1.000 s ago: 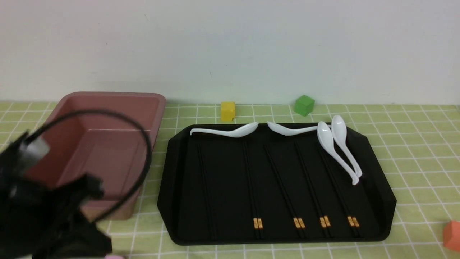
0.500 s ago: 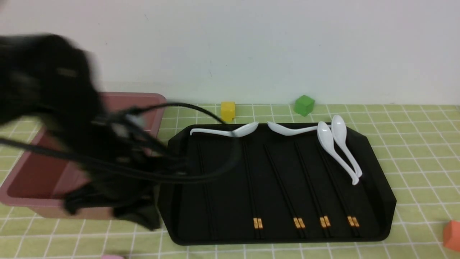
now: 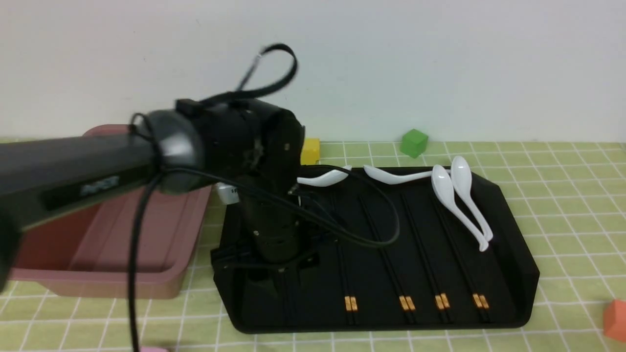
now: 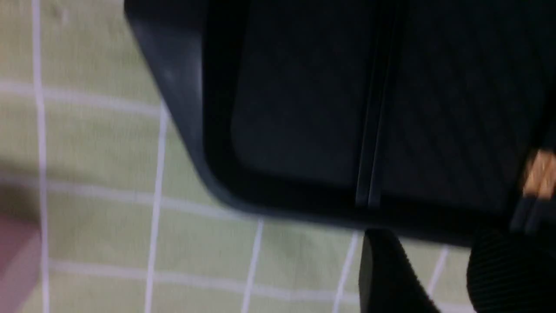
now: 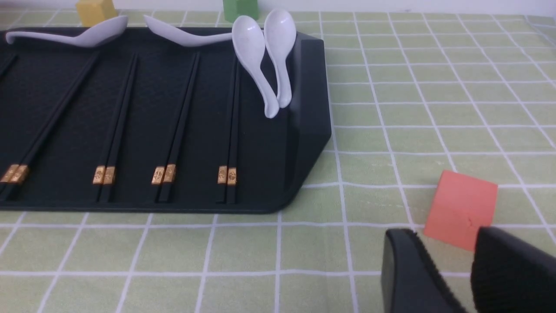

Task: On green tablecloth take chopsticks from black tray and put them in box.

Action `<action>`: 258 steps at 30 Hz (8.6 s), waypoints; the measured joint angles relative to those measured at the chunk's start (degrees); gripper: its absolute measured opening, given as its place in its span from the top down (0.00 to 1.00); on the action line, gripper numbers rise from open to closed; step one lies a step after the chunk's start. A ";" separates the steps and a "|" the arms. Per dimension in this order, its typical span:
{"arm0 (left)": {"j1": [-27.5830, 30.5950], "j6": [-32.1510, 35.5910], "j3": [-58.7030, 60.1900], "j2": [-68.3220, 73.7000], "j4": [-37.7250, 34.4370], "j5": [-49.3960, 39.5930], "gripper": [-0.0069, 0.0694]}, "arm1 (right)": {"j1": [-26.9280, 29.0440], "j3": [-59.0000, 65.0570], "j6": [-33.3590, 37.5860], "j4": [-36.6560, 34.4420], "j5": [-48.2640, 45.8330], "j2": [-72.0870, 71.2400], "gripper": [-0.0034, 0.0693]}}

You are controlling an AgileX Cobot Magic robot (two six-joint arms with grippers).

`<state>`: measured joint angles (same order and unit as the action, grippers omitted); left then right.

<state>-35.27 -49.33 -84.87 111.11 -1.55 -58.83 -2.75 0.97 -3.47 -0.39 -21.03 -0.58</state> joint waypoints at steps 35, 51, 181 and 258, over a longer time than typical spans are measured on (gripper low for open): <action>0.00 -1.04 -1.98 9.99 6.54 4.67 0.59 | 0.00 0.00 0.00 -0.06 0.00 0.00 0.62; -0.01 8.91 -8.81 3.12 -1.29 -2.88 0.79 | 0.00 0.00 0.00 -0.01 0.00 0.00 0.62; 37.28 52.64 81.07 -107.46 -14.02 34.32 0.93 | 0.00 0.00 0.00 -0.02 0.00 0.00 0.62; 29.89 37.32 86.58 -111.78 -3.05 35.92 0.88 | 0.00 0.00 0.00 -0.02 0.00 0.00 0.62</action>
<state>-5.38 -12.01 1.71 -0.67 -4.60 -22.91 -2.75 0.97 -3.47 -0.40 -21.03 -0.58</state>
